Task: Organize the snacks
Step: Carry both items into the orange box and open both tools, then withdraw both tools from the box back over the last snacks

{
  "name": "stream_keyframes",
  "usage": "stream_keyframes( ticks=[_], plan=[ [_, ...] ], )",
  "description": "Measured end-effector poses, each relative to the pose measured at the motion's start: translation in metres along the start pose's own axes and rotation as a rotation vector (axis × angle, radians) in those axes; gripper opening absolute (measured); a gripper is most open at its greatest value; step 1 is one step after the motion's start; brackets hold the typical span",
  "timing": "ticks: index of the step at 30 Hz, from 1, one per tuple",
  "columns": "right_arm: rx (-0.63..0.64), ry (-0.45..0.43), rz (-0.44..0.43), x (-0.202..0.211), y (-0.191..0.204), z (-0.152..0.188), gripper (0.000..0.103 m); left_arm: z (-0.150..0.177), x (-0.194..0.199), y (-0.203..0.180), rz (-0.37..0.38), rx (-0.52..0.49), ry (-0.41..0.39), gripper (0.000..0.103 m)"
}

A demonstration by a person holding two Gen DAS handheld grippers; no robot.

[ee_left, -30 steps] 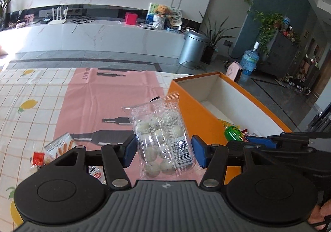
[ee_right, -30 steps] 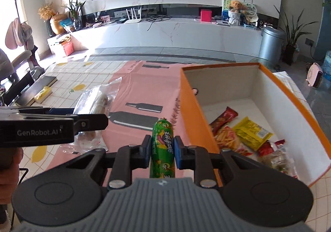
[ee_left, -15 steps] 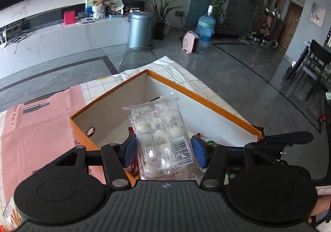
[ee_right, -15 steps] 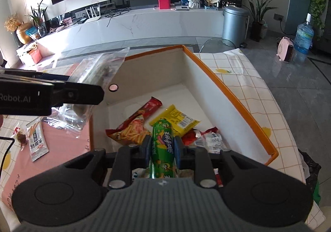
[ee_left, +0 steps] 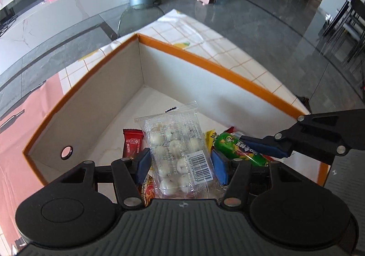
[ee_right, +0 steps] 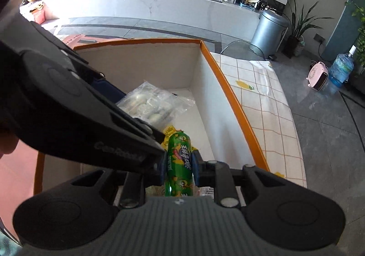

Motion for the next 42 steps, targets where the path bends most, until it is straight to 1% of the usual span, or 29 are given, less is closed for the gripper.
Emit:
stream_keyframes(
  ticks=[5, 11, 15, 17, 19, 22, 25, 27, 29, 32, 35, 38, 39, 42],
  plan=[
    [0.064, 0.036, 0.024, -0.015, 0.000, 0.008, 0.019, 0.004, -0.015, 0.003, -0.018, -0.014, 0.044, 0.065],
    [0.108, 0.090, 0.015, -0.029, 0.002, 0.009, 0.019, 0.006, -0.032, 0.003, -0.026, -0.046, 0.115, 0.065],
    [0.135, 0.110, 0.023, -0.037, 0.002, 0.013, 0.020, 0.006, -0.036, 0.004, -0.043, -0.042, 0.134, 0.066],
    [0.128, 0.104, 0.025, -0.036, 0.003, 0.014, 0.020, 0.005, -0.036, 0.005, -0.050, -0.035, 0.142, 0.068],
    [0.130, 0.112, 0.025, -0.036, 0.004, 0.015, 0.022, 0.005, -0.037, 0.005, -0.058, -0.047, 0.148, 0.070],
    [0.153, 0.122, 0.039, -0.035, 0.007, 0.017, 0.031, 0.005, -0.037, 0.004, -0.072, -0.058, 0.150, 0.075],
    [0.164, 0.138, 0.044, -0.034, 0.007, 0.018, 0.043, 0.005, -0.037, 0.003, -0.076, -0.063, 0.132, 0.077],
    [0.160, 0.157, 0.035, -0.033, 0.007, 0.016, 0.058, 0.004, -0.033, 0.003, -0.088, -0.068, 0.101, 0.078],
    [0.150, 0.166, 0.031, -0.028, 0.007, 0.017, 0.068, 0.002, -0.025, 0.004, -0.098, -0.076, 0.072, 0.080],
    [0.136, 0.184, 0.026, -0.023, 0.006, 0.015, 0.071, -0.003, -0.007, 0.006, -0.126, -0.077, 0.024, 0.081],
    [0.124, 0.195, 0.031, -0.015, 0.006, 0.012, 0.084, -0.004, 0.016, 0.007, -0.130, -0.072, -0.042, 0.082],
    [0.118, 0.181, 0.046, -0.001, 0.008, 0.010, 0.086, 0.000, 0.041, 0.009, -0.134, -0.062, -0.104, 0.083],
    [0.110, 0.173, 0.052, 0.005, 0.009, 0.010, 0.089, 0.002, 0.049, 0.009, -0.137, -0.056, -0.118, 0.083],
    [0.073, 0.149, 0.056, 0.023, 0.013, 0.007, 0.091, 0.010, 0.073, 0.010, -0.145, -0.049, -0.157, 0.083]
  ],
)
Point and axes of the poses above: each gripper's, at about its wrist camera, not at the fingertips, and x roughly against the way its jaws point, y to its left, z to its underside, the point moved 6 cm from there along -x, roughly the way its jaws point, and after that the axes turned 1 degree about -z, right-handed, at the moved point
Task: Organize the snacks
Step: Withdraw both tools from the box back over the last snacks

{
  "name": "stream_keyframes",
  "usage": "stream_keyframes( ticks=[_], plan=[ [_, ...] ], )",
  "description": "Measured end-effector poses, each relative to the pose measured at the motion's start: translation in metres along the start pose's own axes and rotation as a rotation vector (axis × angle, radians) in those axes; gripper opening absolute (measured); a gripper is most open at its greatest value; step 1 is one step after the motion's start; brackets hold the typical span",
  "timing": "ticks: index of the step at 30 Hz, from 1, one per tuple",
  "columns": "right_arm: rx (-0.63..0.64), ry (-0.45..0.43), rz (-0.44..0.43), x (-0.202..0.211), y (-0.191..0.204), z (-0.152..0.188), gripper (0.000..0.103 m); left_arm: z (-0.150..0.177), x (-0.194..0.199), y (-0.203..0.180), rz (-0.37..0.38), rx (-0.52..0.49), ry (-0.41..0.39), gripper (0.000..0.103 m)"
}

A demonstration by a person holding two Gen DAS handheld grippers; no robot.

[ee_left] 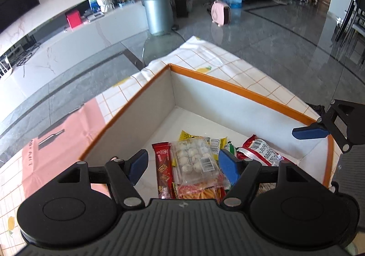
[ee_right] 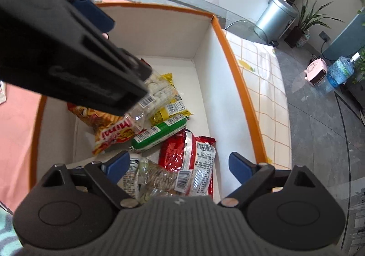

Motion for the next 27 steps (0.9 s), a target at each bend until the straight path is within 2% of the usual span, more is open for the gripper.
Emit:
stream_keyframes(
  ticks=[3, 8, 13, 17, 20, 27],
  plan=[
    [-0.048, -0.033, -0.021, 0.018, 0.005, 0.001, 0.091, 0.006, 0.024, 0.003, -0.011, 0.003, -0.039, 0.083],
    [-0.120, -0.128, -0.004, 0.049, 0.025, 0.006, 0.092, 0.024, 0.060, 0.007, -0.017, 0.022, -0.098, 0.084],
    [-0.192, -0.262, 0.001, 0.079, 0.054, 0.013, 0.094, 0.052, 0.093, 0.023, -0.095, 0.068, -0.178, 0.085],
    [-0.253, -0.368, -0.018, 0.095, 0.080, 0.020, 0.097, 0.087, 0.113, 0.044, -0.160, 0.143, -0.221, 0.085],
    [-0.282, -0.443, -0.042, 0.097, 0.098, 0.014, 0.098, 0.112, 0.123, 0.065, -0.180, 0.229, -0.216, 0.085],
    [-0.352, -0.501, -0.083, 0.104, 0.165, 0.022, 0.098, 0.167, 0.152, 0.111, -0.254, 0.387, -0.261, 0.085]
  ],
)
Point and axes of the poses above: each gripper's, at about its wrist camera, not at the fingertips, and x roughly against the way its jaws point, y to its left, z to its underside, the point moved 6 cm from there along -x, roughly the way its jaws point, and after that the axes turned 1 degree about -z, right-handed, at the moved point
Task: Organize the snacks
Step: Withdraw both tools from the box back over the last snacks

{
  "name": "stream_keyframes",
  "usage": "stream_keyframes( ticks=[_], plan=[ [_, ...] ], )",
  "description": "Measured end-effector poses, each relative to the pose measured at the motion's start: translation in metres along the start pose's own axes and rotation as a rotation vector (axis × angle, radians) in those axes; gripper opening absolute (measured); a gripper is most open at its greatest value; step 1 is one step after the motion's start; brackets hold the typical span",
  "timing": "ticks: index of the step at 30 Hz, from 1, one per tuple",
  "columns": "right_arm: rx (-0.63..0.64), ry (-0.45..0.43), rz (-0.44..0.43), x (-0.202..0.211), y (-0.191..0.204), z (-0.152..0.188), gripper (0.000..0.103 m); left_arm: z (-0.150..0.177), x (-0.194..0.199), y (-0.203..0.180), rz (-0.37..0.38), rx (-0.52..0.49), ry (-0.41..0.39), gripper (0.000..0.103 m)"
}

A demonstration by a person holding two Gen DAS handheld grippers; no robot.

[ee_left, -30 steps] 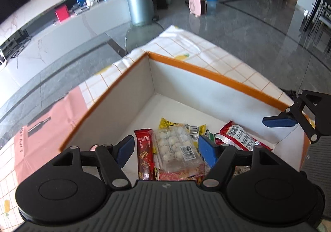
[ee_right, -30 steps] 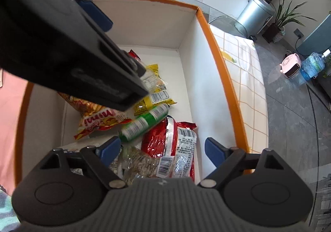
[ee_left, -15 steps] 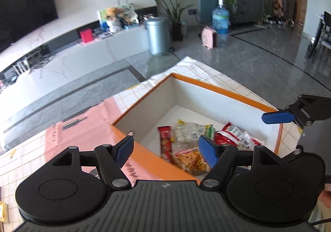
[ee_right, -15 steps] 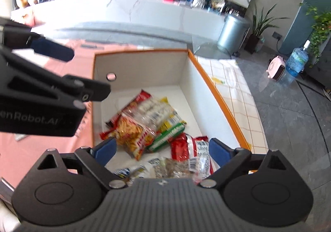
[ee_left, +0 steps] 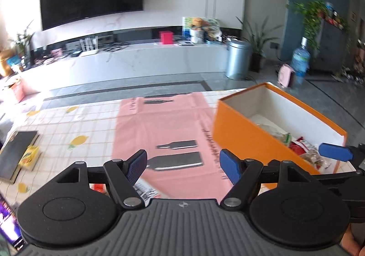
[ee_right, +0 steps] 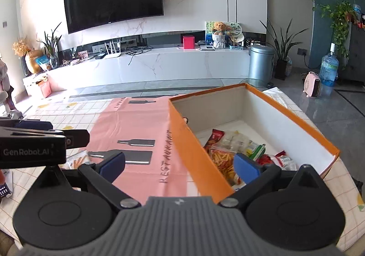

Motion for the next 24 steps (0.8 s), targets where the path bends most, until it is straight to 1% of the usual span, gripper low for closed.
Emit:
stream_keyframes(
  ticks=[3, 5, 10, 14, 18, 21, 24],
  plan=[
    [0.009, -0.017, 0.008, 0.000, 0.022, 0.016, 0.099, 0.018, 0.007, 0.028, -0.034, 0.041, -0.007, 0.085],
    [0.022, -0.013, 0.005, -0.004, 0.035, 0.025, 0.099, 0.030, 0.007, 0.043, -0.049, 0.064, 0.002, 0.085],
    [0.049, 0.033, -0.007, -0.019, 0.070, 0.046, 0.099, 0.063, 0.004, 0.083, -0.062, 0.116, 0.059, 0.085],
    [0.083, 0.057, -0.026, -0.033, 0.095, 0.061, 0.098, 0.079, -0.001, 0.102, -0.068, 0.122, 0.082, 0.085],
    [0.125, 0.085, -0.036, -0.050, 0.113, 0.073, 0.092, 0.096, -0.008, 0.118, -0.053, 0.131, 0.095, 0.085],
    [0.136, 0.107, -0.046, -0.064, 0.121, 0.075, 0.091, 0.100, -0.019, 0.127, -0.048, 0.138, 0.111, 0.085],
    [0.152, 0.119, -0.074, -0.079, 0.131, 0.077, 0.088, 0.102, -0.031, 0.135, -0.043, 0.159, 0.127, 0.084]
  ],
)
Point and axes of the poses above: each gripper's, at about its wrist camera, not at the fingertips, and x roughly against the way its jaws point, y to its left, z to its underside, the point moved 6 cm from there along -x, roughly the way its jaws point, and after that the axes turned 1 degree about -z, right-handed, at the moved point
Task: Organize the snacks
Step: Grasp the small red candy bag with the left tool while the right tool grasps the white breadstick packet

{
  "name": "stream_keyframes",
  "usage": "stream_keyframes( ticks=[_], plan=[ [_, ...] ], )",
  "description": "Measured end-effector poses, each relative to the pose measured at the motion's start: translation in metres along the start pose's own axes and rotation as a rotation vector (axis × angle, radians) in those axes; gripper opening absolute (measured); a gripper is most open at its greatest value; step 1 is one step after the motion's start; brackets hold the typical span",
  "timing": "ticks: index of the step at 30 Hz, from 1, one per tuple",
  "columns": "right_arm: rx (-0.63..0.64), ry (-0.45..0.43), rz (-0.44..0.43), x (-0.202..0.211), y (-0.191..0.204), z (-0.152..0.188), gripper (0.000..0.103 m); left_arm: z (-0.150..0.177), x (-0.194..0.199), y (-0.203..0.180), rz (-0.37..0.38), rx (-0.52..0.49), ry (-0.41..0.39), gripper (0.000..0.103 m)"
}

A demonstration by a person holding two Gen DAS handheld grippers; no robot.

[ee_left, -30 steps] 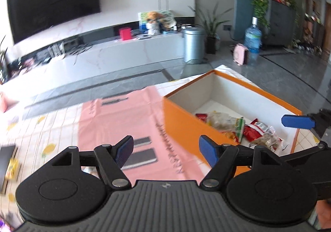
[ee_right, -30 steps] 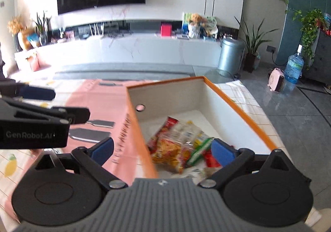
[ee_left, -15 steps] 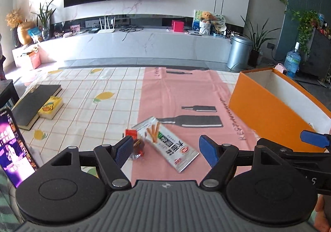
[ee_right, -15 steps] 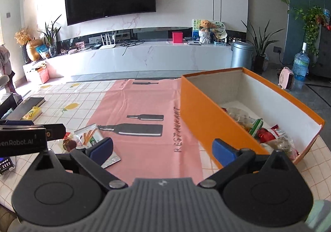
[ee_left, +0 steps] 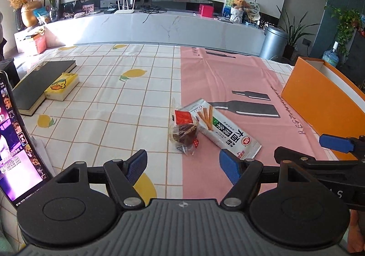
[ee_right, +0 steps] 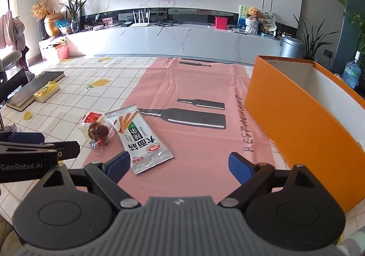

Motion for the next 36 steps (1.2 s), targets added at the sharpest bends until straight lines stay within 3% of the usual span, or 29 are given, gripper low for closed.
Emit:
stream_keyframes(
  ticks=[6, 11, 20, 27, 36],
  plan=[
    [0.093, 0.024, -0.054, -0.039, 0.014, -0.005, 0.081, -0.011, -0.026, 0.004, 0.017, 0.004, 0.035, 0.078],
    [0.129, 0.056, -0.126, -0.066, 0.023, -0.009, 0.081, -0.019, -0.044, 0.001, 0.014, -0.034, 0.046, 0.078],
    [0.191, 0.063, -0.247, -0.097, 0.037, -0.016, 0.081, -0.023, -0.064, 0.006, 0.030, 0.020, 0.060, 0.072],
    [0.201, 0.069, -0.285, -0.116, 0.037, -0.018, 0.079, -0.023, -0.074, 0.000, 0.021, 0.001, 0.084, 0.051],
    [0.232, 0.051, -0.298, -0.122, 0.038, -0.019, 0.071, -0.025, -0.074, 0.004, 0.006, 0.065, 0.108, 0.040]
  ],
)
Point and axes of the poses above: each gripper's, at about its wrist camera, not at the fingertips, and x roughly against the way its jaws point, y to its left, z to its underside, the point moved 6 cm from there along -x, roughly the way its jaws point, and after that the axes turned 1 degree about -z, right-handed, at the moved point
